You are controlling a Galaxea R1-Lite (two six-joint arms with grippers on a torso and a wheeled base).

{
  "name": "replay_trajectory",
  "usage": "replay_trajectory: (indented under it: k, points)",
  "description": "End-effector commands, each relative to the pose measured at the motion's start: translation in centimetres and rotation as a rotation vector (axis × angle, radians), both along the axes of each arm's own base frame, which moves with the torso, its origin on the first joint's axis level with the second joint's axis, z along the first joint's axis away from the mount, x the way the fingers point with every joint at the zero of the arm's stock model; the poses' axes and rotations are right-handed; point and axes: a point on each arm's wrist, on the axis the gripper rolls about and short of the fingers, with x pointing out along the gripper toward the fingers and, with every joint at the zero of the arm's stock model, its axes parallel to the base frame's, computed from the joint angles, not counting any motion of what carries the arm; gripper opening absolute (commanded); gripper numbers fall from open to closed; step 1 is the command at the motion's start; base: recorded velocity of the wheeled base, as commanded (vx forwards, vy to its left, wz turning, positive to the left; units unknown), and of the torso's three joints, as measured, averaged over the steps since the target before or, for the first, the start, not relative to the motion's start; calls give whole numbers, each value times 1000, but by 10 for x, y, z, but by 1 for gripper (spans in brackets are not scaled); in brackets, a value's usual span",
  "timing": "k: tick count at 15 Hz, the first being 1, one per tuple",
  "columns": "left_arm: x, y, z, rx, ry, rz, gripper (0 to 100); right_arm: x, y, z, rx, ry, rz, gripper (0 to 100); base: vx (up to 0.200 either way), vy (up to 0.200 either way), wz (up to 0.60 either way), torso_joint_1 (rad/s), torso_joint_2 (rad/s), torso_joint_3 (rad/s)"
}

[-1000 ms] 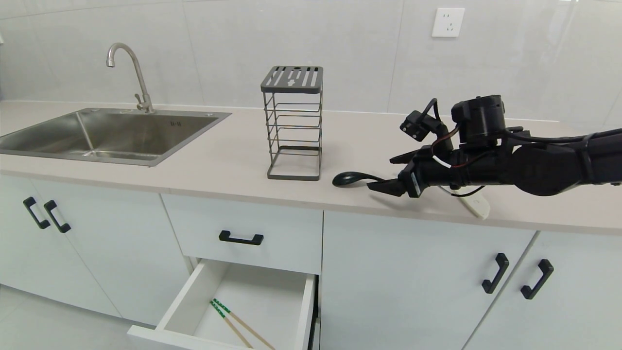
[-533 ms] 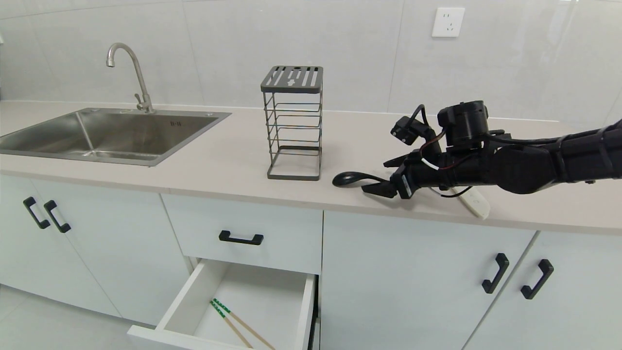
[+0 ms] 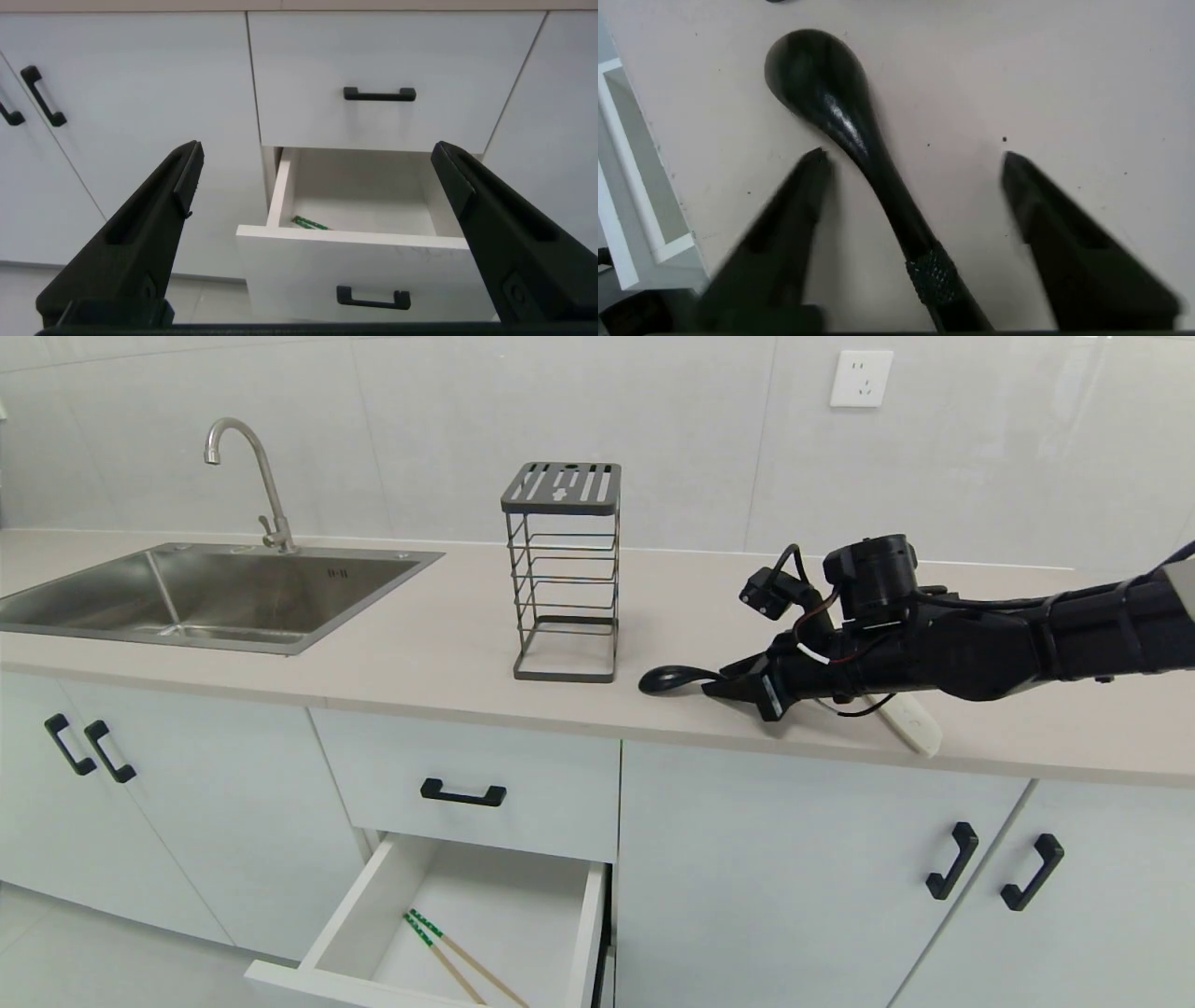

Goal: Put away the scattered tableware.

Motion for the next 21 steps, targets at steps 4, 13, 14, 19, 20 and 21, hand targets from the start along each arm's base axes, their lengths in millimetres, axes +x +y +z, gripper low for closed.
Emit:
replay_trajectory:
  k: [4,13,14,19,20,21]
  points:
    - [0,0,0,0,0,-1,100,1,8,8,-1,-30,3,0,0,0,0,0,0,0]
    - [0,0,0,0,0,-1,100,-67,65,65,58,-128,166,0,0,0,0,0,0,0]
    - [0,0,0,0,0,0,100,-80,83,64,50,-123,185,0,0,0,0,0,0,0]
    - [0,0,0,0,0,0,100,-150,192,18,-6,-41,301,0,0,0,0,0,0,0]
    - [0,0,0,0,0,0,100,-158,217,-3,-26,-43,306,0,0,0,0,0,0,0]
    - [0,0,0,0,0,0,100,-161,235,-26,-47,-33,276,0,0,0,0,0,0,0]
